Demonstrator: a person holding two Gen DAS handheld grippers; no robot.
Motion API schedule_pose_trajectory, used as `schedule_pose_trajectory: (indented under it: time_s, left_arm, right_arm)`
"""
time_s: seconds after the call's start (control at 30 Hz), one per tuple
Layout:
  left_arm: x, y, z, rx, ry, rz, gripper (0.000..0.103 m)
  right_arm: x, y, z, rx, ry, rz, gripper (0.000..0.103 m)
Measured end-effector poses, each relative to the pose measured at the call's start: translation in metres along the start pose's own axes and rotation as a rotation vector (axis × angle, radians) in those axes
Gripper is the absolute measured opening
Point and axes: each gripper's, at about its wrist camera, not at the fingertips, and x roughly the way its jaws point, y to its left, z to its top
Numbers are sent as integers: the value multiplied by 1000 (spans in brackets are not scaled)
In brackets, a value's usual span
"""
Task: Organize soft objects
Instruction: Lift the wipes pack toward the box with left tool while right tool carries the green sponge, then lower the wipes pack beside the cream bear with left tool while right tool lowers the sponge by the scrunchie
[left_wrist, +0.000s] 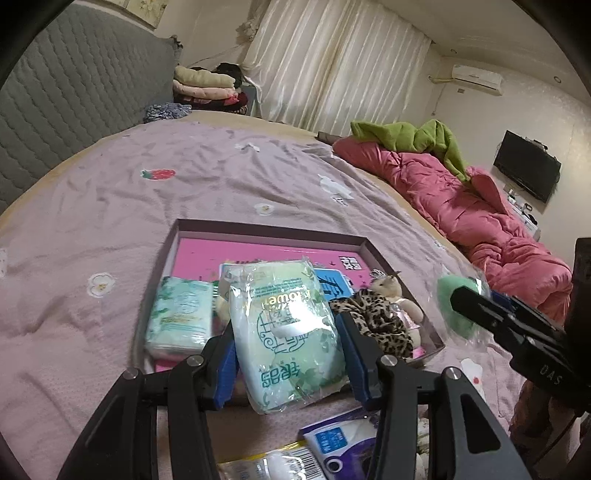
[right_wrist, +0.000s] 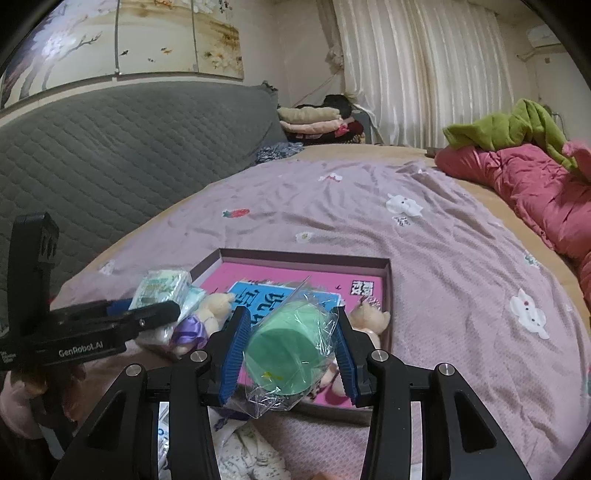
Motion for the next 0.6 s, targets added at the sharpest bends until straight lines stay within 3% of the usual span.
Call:
schedule_pose_trajectory:
  time_s: [0.17, 0.33, 0.6]
  left_arm:
    - [6, -10, 9, -13, -11, -28, 50]
    - [15, -27, 17, 35, -23, -45, 50]
    - [44, -38, 14, 53, 50, -74, 50]
  right_arm:
    - [-1, -8, 4, 21, -17, -23, 46]
    - [-2, -16, 7, 31, -33, -50, 46]
    - [-1, -28, 8, 73, -37, -73, 46]
